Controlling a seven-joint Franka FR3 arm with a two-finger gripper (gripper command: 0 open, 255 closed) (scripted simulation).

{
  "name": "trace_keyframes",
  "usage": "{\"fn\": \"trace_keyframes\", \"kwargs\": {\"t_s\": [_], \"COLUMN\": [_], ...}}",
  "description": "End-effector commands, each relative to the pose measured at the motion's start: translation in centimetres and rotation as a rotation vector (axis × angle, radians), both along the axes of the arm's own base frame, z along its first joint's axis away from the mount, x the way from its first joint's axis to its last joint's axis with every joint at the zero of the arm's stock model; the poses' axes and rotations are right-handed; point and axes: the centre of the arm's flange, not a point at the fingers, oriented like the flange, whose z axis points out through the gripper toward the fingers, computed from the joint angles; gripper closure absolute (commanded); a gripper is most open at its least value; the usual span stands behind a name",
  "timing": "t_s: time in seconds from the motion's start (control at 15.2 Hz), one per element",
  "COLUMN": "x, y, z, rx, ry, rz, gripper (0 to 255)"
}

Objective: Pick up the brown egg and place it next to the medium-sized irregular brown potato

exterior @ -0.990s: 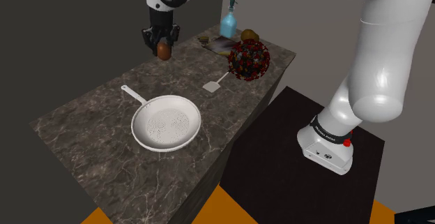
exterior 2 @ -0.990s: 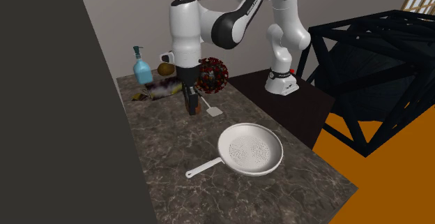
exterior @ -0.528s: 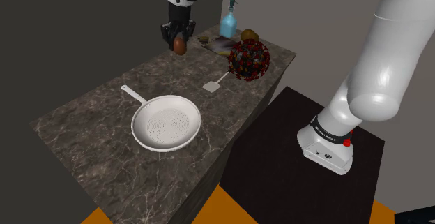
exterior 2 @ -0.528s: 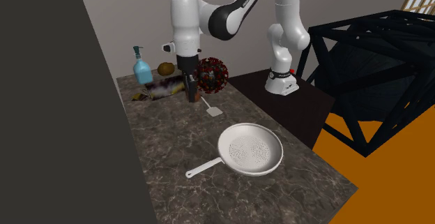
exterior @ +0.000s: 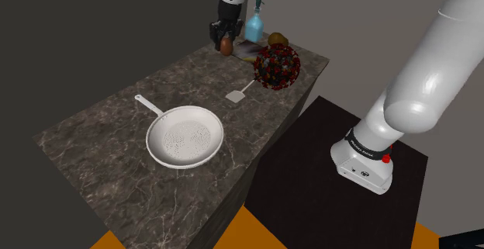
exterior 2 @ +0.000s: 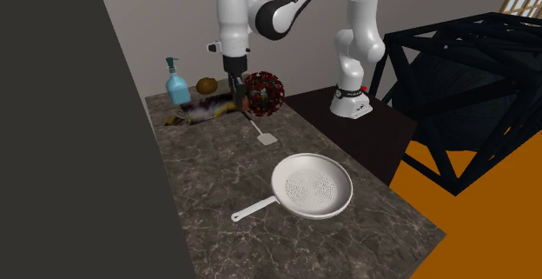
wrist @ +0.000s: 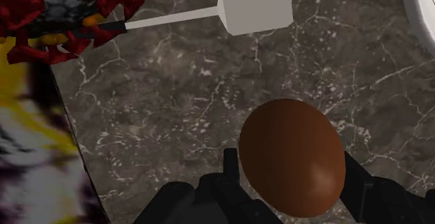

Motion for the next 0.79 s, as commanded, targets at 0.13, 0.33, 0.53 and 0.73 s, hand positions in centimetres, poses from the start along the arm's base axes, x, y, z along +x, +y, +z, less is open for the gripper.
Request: {"fn": "trace_keyframes", "kwargs": {"t_s": [0.13,0.33,0.53,0.73], "x": [-1.7,-3.0,-4.2,-5.5], "y": [-5.1,-8.9,-12.6,-16.4], "z": [0.1,0.1,0.1,0.2], "rx": [0.000,0.000,0.000,0.000], "ry": [0.000,0.000,0.000,0.000], "rz": [0.001,0.001,0.001,0.001], "gripper": [255,255,255,255]}}
